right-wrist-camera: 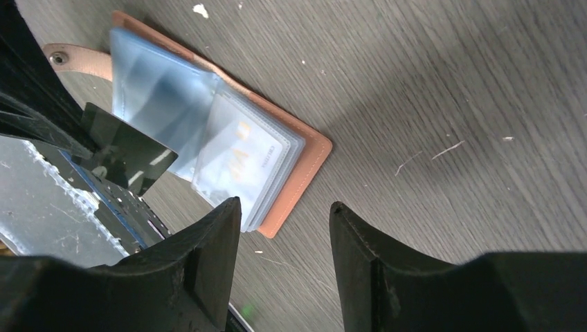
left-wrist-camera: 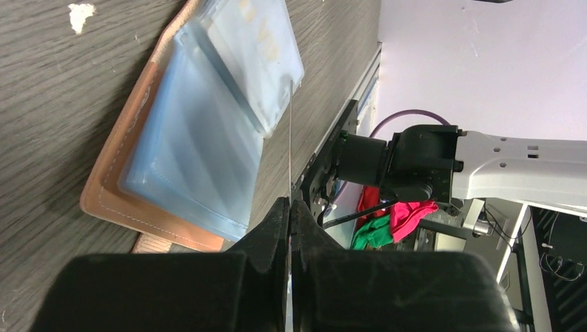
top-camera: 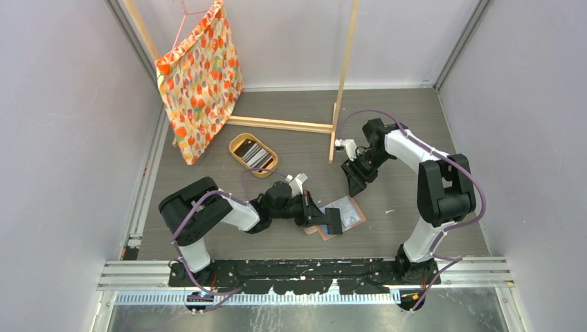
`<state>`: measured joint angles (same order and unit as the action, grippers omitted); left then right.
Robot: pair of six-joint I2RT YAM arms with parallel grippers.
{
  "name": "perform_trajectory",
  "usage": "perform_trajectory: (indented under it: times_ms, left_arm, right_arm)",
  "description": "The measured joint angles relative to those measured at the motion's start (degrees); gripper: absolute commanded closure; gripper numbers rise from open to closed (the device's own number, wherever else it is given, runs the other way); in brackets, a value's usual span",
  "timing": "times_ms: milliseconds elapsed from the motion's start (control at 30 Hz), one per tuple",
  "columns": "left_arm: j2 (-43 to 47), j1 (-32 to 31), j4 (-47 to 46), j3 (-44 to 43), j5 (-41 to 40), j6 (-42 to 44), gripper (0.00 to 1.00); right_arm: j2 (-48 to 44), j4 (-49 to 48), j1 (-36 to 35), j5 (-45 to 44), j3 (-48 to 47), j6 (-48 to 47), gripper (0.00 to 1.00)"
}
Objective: Put the credit cards into the card holder
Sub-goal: Move the card holder to the center of the board, then insert the credit card into the card holder.
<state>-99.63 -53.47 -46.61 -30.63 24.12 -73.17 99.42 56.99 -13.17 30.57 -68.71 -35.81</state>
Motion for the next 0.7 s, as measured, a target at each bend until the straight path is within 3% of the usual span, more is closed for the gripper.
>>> perform_trajectory:
  times_ms: [700]
  left_arm:
    - [-5.77, 1.27, -2.62, 0.11, 0.39, -3.17, 1.00]
  right_arm:
    - [3.02, -0.92, -1.38, -3.72, -0.07, 1.90, 0.46]
